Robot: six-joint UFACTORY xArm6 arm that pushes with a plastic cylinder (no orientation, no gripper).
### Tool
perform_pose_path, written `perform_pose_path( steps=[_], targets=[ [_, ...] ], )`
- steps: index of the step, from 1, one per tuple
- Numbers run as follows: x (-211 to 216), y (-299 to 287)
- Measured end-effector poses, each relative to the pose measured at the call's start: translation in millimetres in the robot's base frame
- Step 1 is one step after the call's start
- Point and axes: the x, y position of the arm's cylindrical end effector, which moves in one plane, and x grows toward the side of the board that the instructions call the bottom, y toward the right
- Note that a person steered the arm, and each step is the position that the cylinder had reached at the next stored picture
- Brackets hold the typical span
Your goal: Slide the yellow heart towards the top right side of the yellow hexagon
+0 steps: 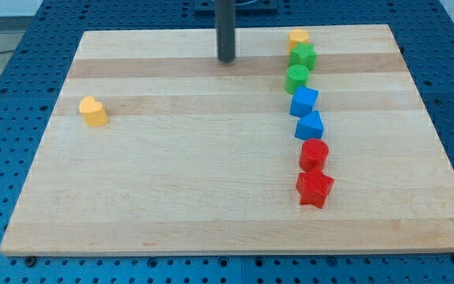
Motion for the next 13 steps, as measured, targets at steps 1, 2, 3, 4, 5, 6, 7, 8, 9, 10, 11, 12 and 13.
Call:
perform_pose_path(
  steps=[1, 2, 3, 4, 5, 6, 7, 8, 9, 10, 11, 12, 13],
  targets=[
    [67, -30],
    [138, -78],
    [167, -151],
    [161, -197],
    [141, -199],
    [123, -195],
    [99, -195],
    [68, -195],
    [37, -195],
    [16, -199],
    [-5, -197],
    [-18, -180],
    [-18, -140]
  ],
)
